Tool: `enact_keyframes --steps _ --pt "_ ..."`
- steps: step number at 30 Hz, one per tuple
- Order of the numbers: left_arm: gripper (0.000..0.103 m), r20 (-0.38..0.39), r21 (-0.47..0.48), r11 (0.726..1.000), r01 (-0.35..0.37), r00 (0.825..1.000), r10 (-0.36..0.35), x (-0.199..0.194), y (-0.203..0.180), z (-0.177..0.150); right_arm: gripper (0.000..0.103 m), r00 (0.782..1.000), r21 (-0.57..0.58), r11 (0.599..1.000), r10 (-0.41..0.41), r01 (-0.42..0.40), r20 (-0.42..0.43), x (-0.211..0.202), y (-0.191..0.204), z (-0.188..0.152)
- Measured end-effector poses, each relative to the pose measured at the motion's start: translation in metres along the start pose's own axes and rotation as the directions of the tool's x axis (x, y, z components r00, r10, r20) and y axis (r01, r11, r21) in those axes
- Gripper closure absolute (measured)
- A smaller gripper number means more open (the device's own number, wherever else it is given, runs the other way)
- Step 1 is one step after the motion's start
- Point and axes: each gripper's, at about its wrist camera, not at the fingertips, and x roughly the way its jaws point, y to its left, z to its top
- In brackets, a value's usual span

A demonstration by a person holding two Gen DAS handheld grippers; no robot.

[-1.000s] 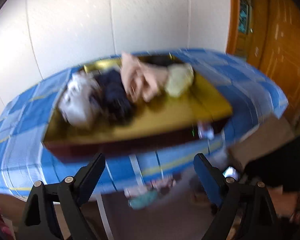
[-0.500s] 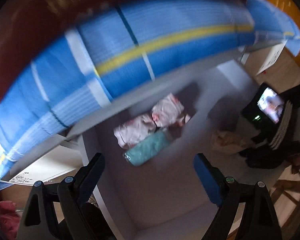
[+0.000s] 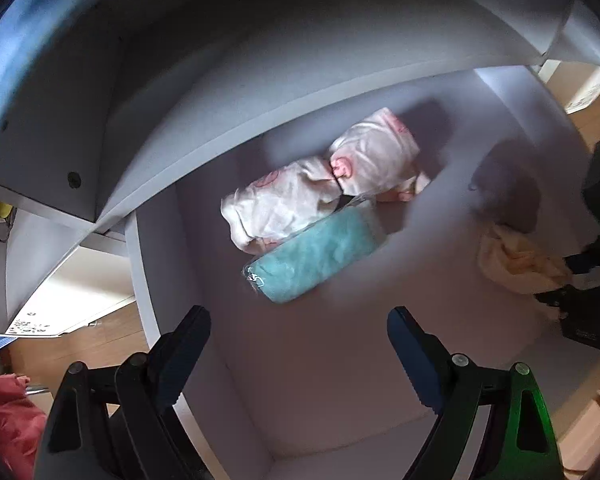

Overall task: Organize soft objects
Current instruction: 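Move the open left gripper back into the drawer, then grasp the teal bagged item with the left gripper while the right holds the beige garment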

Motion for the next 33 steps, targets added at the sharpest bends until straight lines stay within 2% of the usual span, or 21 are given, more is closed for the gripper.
enact_keyframes --steps 12,17,22,26,30,33 --pt "0.013 -0.027 -0.060 0.998 0.023 0.999 -0.025 0.041 0.003 0.014 0.071 1.000 -0.002 1.000 -0.005 0.005 0.001 0.002 0.003 0.002" --pt "0.013 -0.093 -0.091 0.995 0.035 0.995 -0.044 0.064 0.009 0.009 0.071 1.000 0.005 1.000 0.000 0.000 -0.003 0.002 0.000 0.003" --pt "0.013 -0.139 -0.114 0.988 0.106 0.983 -0.122 0.072 0.007 0.000 0.071 1.000 0.007 1.000 -0.001 0.001 -0.004 0.002 -0.002 0.006" --pt "0.013 -0.140 -0.106 0.979 0.173 0.972 -0.187 0.064 -0.003 -0.005 0.071 1.000 0.010 1.000 0.003 -0.003 -0.003 0.002 -0.003 0.007" --pt "0.013 -0.034 -0.072 0.992 0.105 0.994 -0.107 0.046 -0.005 0.002 0.071 1.000 0.012 1.000 0.005 -0.005 -0.002 0.001 -0.005 0.007" --pt "0.010 -0.014 -0.043 0.998 0.052 0.999 -0.052 0.049 -0.006 0.008 0.071 1.000 0.011 1.000 0.006 -0.006 -0.001 0.002 -0.005 0.005"
